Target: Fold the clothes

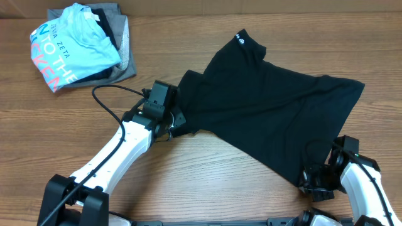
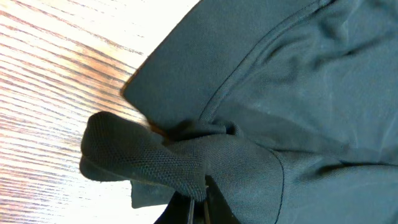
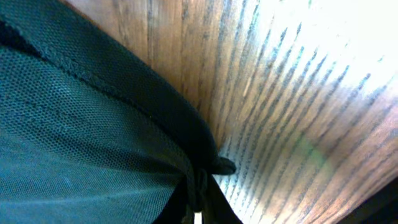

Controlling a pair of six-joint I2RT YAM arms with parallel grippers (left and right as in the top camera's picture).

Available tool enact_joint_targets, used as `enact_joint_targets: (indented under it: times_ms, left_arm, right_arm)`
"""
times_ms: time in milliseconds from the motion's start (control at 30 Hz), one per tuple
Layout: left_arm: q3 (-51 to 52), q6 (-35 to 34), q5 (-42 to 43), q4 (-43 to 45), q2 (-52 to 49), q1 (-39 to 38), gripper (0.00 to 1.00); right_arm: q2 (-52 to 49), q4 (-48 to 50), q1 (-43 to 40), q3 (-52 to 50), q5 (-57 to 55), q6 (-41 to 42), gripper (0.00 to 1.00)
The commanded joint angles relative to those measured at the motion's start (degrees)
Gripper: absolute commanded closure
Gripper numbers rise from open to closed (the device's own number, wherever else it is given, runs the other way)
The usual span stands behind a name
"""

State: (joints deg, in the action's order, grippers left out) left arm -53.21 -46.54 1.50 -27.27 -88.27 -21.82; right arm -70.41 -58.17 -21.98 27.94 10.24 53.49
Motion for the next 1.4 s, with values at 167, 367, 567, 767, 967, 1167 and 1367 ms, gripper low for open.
enact_joint_targets:
  times_ms: [167,367,567,767,967,1167,1367]
  left_arm:
    - [-1.0,2.0,1.7,-1.7,8.0,-1.1,0.96]
    - [-1.0,2.0,-0.1,-4.1,16.4,-8.1,0.96]
    - [-1.0,1.1,-4.4,-5.7,21.5,-18.1,0.96]
    - [-1.0,0.9,-15.2,-5.8,24.7,-29.2,0.96]
    - [-1.0,-0.1,-23.8,-5.9,25.2,-34.7,0.96]
    - [-1.7,1.8,-29.6,-5.8,25.5,-39.4,0.96]
    - [-2.2,1.8,-36.4,-5.9,25.5,-46.3,0.96]
  right_arm:
    - [0.2,-7.2,0.3,11.7,-6.9,0.2,0.96]
    - [0.2,-11.9,0.3,19.1,-8.4,-1.2,0.96]
    - [1.2,-17.5,0.3,24.8,-12.3,-1.2,0.96]
    - [4.5,-24.0,0.3,31.7,-15.2,-1.1,0.96]
    - [8.7,-28.6,0.1,39.0,-15.1,-1.0,0.96]
    - [10.5,-31.0,0.1,45.8,-18.2,-1.0,0.96]
    - [10.8,-33.8,0.1,49.7,-18.4,-1.0,0.96]
